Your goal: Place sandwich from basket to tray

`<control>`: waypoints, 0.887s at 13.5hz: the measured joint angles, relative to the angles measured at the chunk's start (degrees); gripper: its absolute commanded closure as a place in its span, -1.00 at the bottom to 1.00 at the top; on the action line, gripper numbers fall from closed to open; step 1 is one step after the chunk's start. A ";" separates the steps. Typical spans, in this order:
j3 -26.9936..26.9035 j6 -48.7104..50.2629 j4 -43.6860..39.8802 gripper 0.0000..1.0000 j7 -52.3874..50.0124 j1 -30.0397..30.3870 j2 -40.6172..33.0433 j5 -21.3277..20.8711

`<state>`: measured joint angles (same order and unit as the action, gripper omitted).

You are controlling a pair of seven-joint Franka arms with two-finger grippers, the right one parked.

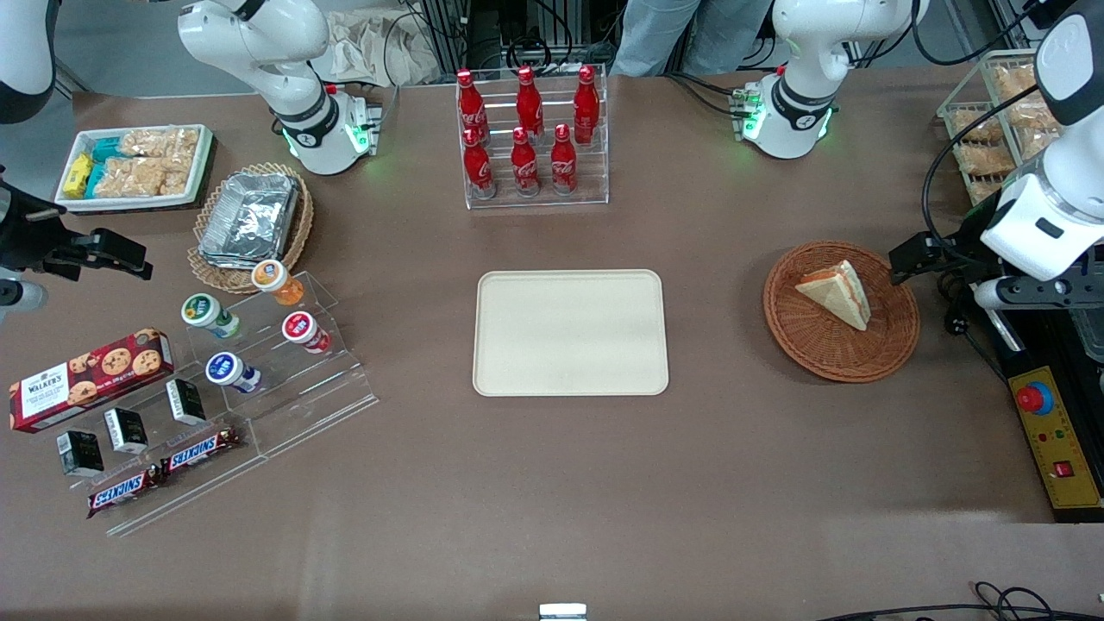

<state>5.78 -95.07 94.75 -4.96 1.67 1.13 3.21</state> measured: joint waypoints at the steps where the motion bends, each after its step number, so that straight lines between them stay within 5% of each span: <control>1: 0.00 0.00 0.00 -1.00 0.00 0.00 0.00 0.00; 12: -0.18 0.41 1.86 -1.00 -7.77 0.14 -0.50 -0.03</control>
<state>5.60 -94.66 96.61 -12.73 1.81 0.63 3.18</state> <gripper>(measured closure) 0.000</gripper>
